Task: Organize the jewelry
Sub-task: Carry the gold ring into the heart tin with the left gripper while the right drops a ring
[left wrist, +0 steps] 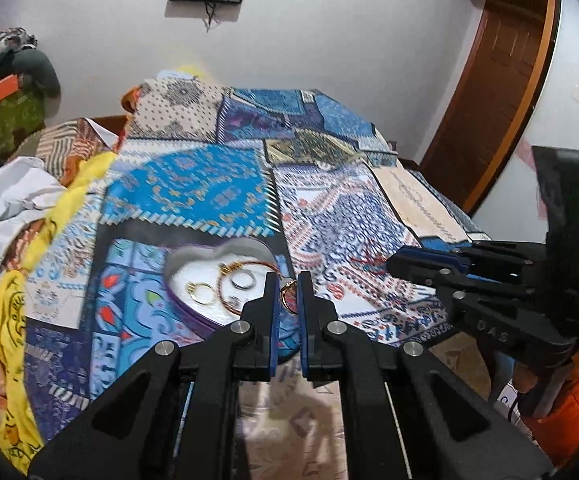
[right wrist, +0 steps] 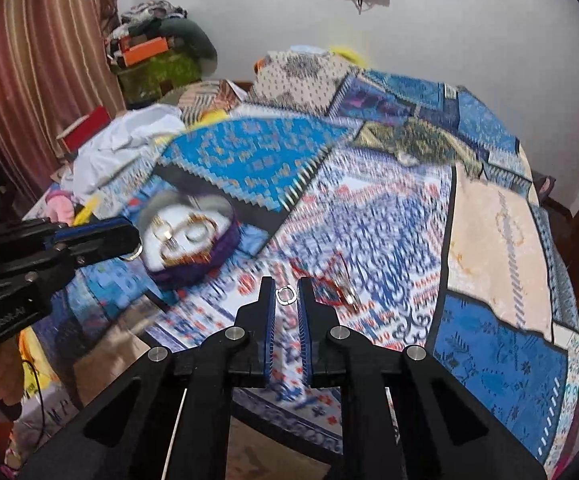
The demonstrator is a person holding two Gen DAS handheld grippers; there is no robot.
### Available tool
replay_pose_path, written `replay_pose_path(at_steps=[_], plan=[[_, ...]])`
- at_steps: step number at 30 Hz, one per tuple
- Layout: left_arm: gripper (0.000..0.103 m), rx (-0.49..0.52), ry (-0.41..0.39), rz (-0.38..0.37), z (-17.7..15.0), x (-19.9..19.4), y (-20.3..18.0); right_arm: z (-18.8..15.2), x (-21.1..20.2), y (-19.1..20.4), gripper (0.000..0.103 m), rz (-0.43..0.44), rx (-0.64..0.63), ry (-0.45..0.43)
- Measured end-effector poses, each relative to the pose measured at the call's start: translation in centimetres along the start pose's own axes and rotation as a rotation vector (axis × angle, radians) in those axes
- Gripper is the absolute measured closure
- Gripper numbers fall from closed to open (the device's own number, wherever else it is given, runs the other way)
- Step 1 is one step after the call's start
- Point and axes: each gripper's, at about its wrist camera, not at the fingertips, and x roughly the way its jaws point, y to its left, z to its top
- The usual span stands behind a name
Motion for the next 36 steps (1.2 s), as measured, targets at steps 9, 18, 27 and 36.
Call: replay_pose_path(at_steps=[9, 18, 27, 36], plan=[[0.096, -0.01, -0.053, 0.038, 1.1, -1.4, 2.1, 3.1, -0.5, 2.8, 0.093, 0.051, -0.02, -0.078], [0.096, -0.014, -0.061, 0.067, 1.9, -0.3, 4.0, 4.8, 1.2, 4.4, 0.093, 0.11, -0.024, -0.088], [0.096, -0.05, 0.002, 0.045, 1.2, 3.1, 6.0, 4.2, 4.8, 5.7, 0.093, 0.14, -0.051, -0.005], [0.096, -0.073, 0.058, 0.019, 0.3, 5.7, 6.7, 3.2, 7.0, 5.9, 0.093, 0.149, -0.056, 0.078]])
